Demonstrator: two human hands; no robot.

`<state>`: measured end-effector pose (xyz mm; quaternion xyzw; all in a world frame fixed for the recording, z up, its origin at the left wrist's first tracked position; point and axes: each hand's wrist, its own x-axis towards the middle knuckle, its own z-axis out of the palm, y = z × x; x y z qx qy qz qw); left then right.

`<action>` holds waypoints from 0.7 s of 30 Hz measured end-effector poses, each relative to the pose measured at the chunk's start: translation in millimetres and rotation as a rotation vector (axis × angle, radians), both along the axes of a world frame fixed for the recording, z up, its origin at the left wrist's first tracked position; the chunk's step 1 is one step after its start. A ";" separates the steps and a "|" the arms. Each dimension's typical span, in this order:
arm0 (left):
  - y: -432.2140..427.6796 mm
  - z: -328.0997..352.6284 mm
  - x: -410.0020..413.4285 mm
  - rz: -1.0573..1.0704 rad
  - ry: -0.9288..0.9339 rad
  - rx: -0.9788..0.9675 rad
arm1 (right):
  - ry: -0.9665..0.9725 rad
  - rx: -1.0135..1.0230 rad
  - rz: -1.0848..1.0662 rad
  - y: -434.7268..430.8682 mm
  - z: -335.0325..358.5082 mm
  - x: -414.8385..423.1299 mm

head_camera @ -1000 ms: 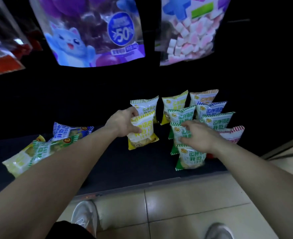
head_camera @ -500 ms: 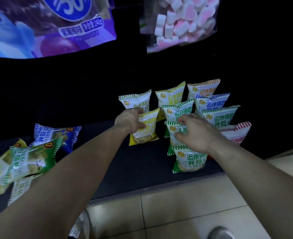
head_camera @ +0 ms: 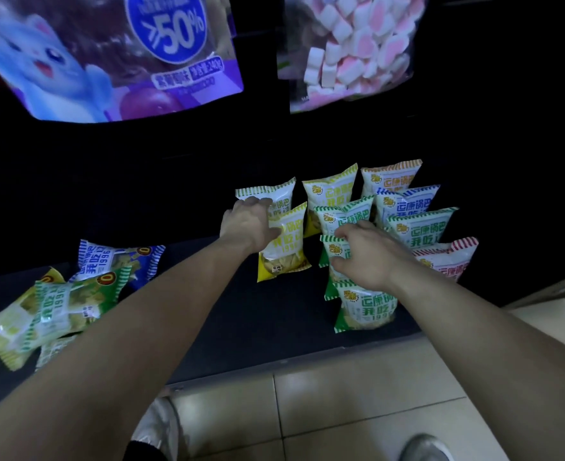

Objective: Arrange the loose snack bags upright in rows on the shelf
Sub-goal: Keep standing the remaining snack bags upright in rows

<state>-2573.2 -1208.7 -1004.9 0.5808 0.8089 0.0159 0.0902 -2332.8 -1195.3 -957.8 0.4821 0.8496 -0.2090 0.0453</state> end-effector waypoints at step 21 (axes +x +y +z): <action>-301.8 93.5 -175.6 0.311 -0.147 -0.169 | -0.059 0.008 0.306 -144.8 44.7 -178.4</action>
